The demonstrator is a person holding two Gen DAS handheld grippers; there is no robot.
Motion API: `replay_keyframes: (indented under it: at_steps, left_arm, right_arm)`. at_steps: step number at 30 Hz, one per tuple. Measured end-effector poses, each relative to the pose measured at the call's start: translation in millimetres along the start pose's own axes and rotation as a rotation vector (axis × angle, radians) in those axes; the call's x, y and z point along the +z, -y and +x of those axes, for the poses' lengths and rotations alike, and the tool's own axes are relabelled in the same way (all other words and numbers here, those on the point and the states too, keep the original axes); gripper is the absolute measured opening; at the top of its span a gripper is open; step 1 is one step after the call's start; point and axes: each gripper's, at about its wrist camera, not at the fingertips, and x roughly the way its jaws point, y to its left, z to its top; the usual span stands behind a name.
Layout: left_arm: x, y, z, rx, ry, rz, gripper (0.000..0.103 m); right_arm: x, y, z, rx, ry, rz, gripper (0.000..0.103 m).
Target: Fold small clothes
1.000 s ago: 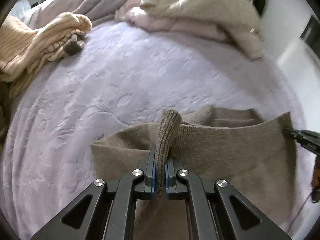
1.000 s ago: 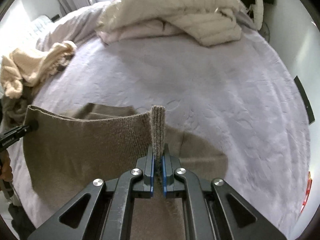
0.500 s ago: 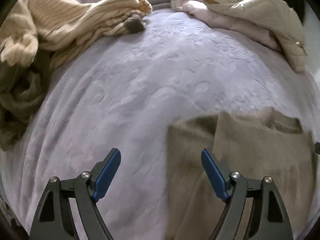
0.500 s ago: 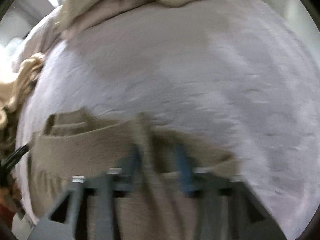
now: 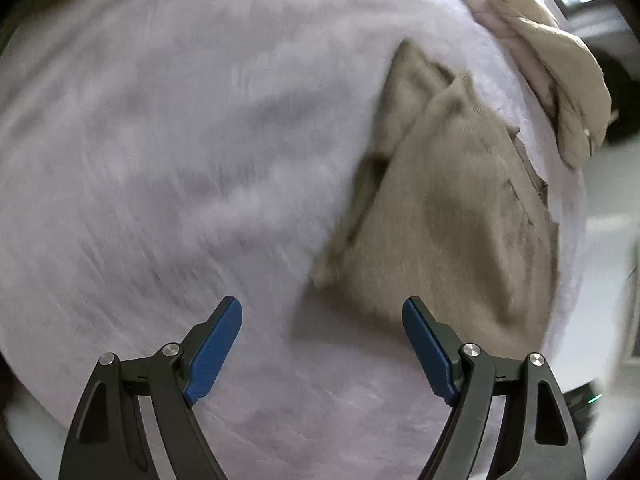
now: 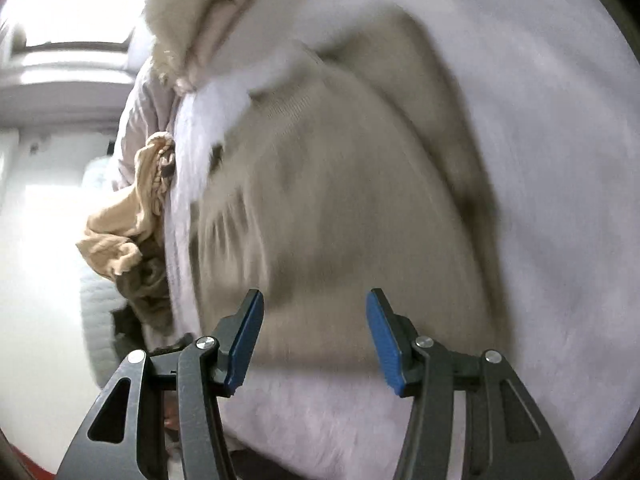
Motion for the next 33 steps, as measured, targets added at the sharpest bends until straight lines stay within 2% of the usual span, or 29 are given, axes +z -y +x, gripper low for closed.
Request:
replay_keyframes:
  at_steps: [2, 5, 6, 7, 8, 9, 10, 11, 12, 14, 17, 22, 26, 29, 31, 32, 33]
  left_arm:
    - [-3.8, 6.3, 7.9, -0.005, 0.013, -0.008, 0.083]
    - [2.5, 23.2, 14.3, 0.004, 0.077, 0.001, 0.083]
    - [6.4, 27.6, 16.9, 0.007, 0.09, -0.006, 0.078]
    - [9.8, 30.0, 18.2, 0.005, 0.099, -0.011, 0.069]
    - [12.2, 32.1, 19.6, 0.007, 0.104, -0.01, 0.04]
    - [15.8, 30.8, 19.0, 0.014, 0.098, 0.001, 0.025]
    - [17.4, 31.4, 17.9, 0.003, 0.098, 0.007, 0.023]
    - [16.7, 30.6, 13.0, -0.01, 0.11, 0.012, 0.023]
    - [14.5, 30.8, 6.9, -0.005, 0.13, 0.033, 0.023]
    - [9.5, 29.4, -0.2, 0.016, 0.153, 0.091, 0.023]
    - [4.8, 13.7, 3.0, 0.051, 0.141, 0.105, 0.023]
    - [3.3, -1.8, 2.6, 0.05, 0.147, 0.083, 0.023]
    - [-2.6, 2.8, -3.4, 0.11, 0.145, 0.139, 0.024]
    - [-7.3, 6.2, -6.6, 0.155, 0.132, 0.173, 0.024]
    - [-12.8, 9.0, -9.2, 0.189, 0.131, 0.19, 0.055]
    - [-15.3, 9.1, -12.6, 0.209, 0.146, 0.193, 0.08]
    - [-18.9, 10.0, -19.1, 0.227, 0.183, 0.199, 0.081]
  right_arm:
    - [-27.1, 20.3, 0.8, 0.002, 0.004, 0.086, 0.057]
    - [-39.1, 45.3, 2.2, -0.022, 0.052, 0.191, 0.057]
    - [-40.7, 51.4, -0.1, -0.043, 0.083, 0.217, 0.057]
    - [-38.9, 56.6, -1.2, -0.042, 0.121, 0.249, 0.057]
    - [-35.2, 61.3, -2.5, -0.023, 0.158, 0.288, 0.057]
    - [-29.6, 63.7, -3.4, -0.009, 0.177, 0.313, 0.057]
    - [-24.6, 65.6, -2.5, 0.0, 0.19, 0.341, 0.046]
    - [-19.6, 66.0, -2.1, -0.004, 0.188, 0.353, 0.03]
    - [-15.0, 63.1, -0.6, -0.017, 0.171, 0.343, 0.008]
    - [-9.7, 50.2, -4.4, -0.039, 0.162, 0.274, 0.008]
    - [-6.7, 32.5, -15.2, -0.096, 0.146, 0.138, 0.008]
    - [-2.5, 49.2, 8.3, -0.196, 0.08, 0.094, 0.008]
    - [-7.3, 55.1, 2.6, -0.191, 0.074, 0.096, 0.009]
    - [-11.4, 48.8, -5.0, -0.206, 0.056, 0.09, 0.013]
    - [-12.8, 36.9, -4.5, -0.236, 0.051, 0.078, 0.013]
    - [-16.9, 32.0, -7.4, -0.253, 0.047, 0.067, 0.014]
    - [-19.7, 28.6, -9.4, -0.264, 0.042, 0.058, 0.014]
